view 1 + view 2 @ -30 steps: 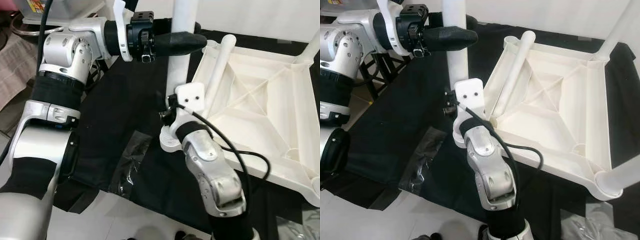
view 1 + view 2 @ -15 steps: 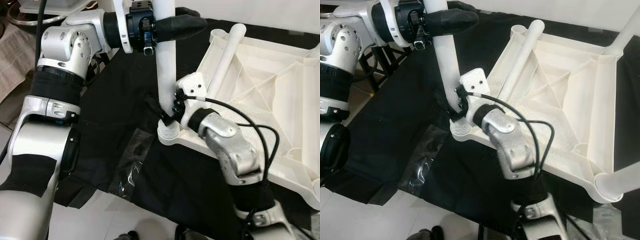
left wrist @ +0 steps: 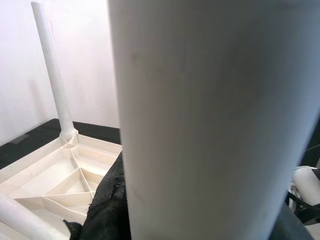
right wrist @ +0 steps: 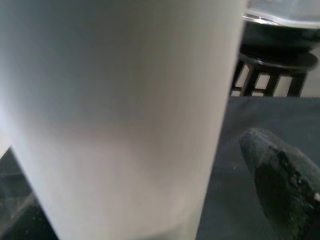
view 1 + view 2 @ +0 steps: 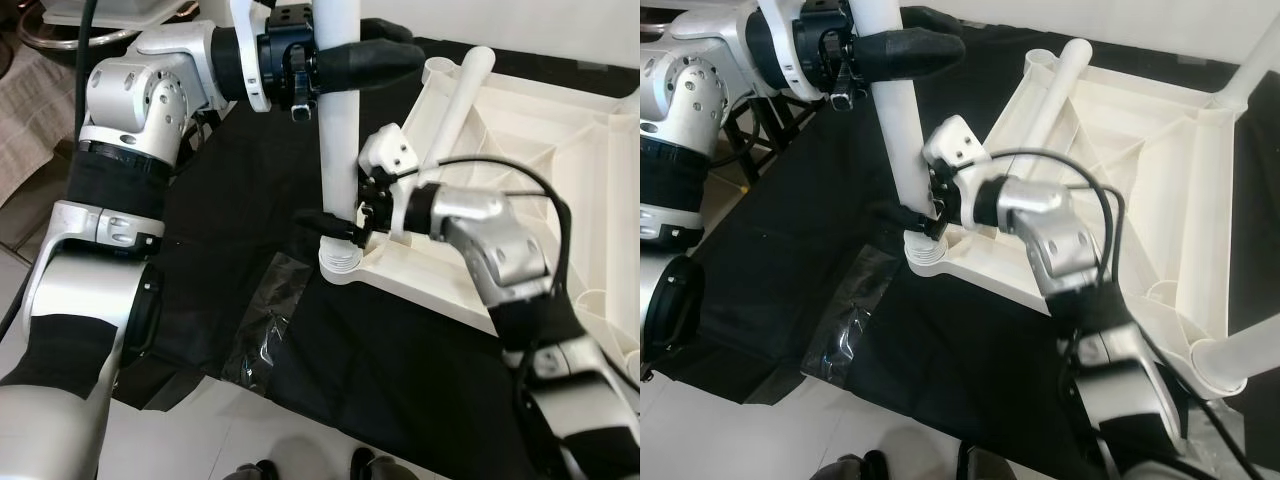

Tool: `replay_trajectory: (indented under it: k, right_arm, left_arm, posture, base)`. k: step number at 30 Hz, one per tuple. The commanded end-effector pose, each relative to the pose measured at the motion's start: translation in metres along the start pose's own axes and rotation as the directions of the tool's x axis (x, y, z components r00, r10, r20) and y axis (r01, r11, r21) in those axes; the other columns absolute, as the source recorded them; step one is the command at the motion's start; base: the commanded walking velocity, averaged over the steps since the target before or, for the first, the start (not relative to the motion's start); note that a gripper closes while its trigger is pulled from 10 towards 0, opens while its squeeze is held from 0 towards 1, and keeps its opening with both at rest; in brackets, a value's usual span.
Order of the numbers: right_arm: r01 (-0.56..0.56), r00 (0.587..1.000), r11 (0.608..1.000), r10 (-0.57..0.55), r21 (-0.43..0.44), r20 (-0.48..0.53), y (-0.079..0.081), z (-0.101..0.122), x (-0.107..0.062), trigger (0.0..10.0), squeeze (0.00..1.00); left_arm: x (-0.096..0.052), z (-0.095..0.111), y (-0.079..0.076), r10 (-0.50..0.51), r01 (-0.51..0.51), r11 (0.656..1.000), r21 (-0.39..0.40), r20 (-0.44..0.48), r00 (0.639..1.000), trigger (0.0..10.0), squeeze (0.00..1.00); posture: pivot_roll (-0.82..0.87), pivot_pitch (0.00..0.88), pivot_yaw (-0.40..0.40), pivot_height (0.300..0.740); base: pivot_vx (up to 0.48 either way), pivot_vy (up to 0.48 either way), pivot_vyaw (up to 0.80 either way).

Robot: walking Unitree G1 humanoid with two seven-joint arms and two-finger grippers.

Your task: Building children table

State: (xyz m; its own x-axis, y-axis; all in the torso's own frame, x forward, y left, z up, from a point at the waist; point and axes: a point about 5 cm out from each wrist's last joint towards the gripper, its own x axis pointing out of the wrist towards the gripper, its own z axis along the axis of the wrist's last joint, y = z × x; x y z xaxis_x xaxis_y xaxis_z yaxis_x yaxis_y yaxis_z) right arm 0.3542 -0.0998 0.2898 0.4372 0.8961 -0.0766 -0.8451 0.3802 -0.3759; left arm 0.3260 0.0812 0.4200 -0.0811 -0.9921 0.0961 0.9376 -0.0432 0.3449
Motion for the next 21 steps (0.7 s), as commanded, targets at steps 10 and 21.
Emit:
replay_trajectory:
  k: [10, 21]
  right_arm:
    - [-0.255, 0.967, 0.967, 0.255, -0.01, 0.016, 0.007, 0.002, 0.025, 10.0, 0.0]
    - [-0.346, 0.938, 0.938, 0.345, 0.02, 0.029, 0.01, -0.002, 0.035, 10.0, 0.0]
  left_arm:
    - [0.016, -0.013, -0.016, -0.265, 0.253, 0.958, -0.134, -0.081, 0.961, 0.0, 0.0]
    - [0.03, -0.022, -0.017, -0.365, 0.347, 0.916, -0.202, -0.062, 0.929, 0.0, 0.0]
  posture:
    - [-0.03, 0.22, 0.034, 0.74]
    - [-0.03, 0.248, 0.043, 0.74]
  base:
    - [0.0, 0.0, 0.0]
    - [0.0, 0.0, 0.0]
